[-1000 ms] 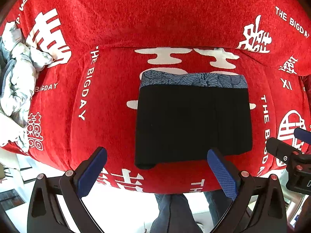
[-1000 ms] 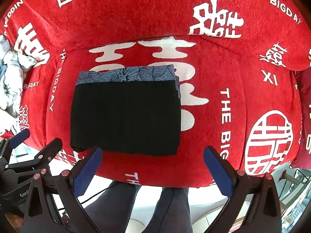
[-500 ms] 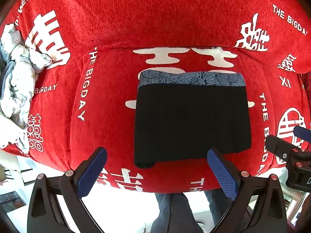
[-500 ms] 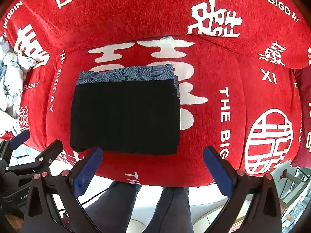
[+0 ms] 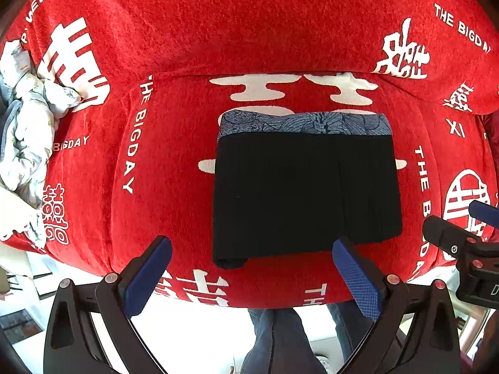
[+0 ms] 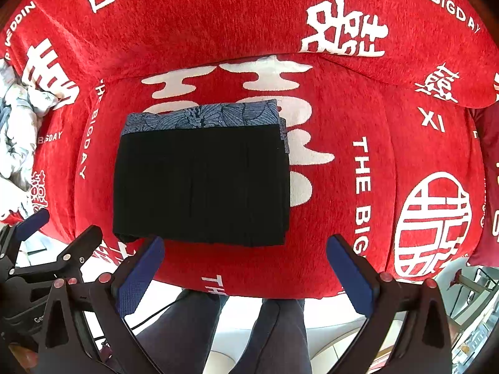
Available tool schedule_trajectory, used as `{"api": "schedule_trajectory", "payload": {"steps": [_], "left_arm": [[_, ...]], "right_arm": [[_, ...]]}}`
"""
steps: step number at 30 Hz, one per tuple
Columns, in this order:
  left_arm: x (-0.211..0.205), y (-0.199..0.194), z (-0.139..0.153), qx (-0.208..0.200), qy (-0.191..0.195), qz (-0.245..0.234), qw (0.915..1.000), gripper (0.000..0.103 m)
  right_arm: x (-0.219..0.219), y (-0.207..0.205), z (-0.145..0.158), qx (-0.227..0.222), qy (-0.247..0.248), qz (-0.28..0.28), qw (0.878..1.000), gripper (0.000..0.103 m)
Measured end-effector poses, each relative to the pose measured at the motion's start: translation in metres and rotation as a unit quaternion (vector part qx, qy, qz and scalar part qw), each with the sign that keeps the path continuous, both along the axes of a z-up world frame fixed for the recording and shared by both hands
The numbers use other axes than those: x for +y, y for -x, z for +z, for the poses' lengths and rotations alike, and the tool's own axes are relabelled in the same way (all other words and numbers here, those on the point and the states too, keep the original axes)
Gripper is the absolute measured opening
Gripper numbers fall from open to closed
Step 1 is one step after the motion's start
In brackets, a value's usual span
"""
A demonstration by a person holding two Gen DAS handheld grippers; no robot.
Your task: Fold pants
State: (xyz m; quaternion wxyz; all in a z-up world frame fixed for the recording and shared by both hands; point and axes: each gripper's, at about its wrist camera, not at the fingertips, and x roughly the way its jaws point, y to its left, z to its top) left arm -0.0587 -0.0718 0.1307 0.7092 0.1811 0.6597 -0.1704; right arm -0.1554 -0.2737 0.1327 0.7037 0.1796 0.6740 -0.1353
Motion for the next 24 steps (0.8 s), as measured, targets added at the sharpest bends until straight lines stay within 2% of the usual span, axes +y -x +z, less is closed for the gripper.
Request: {"api": "schedule_trajectory", "payload": {"steps": [24], "left_arm": [[-0.0021, 0.0021, 0.0029, -0.007, 0.006, -0.002, 1.0000, 0.103]], "right_arm": [[0.0005, 0.0002, -0.0018, 0.000, -0.001, 0.002, 1.000, 0.103]]}}
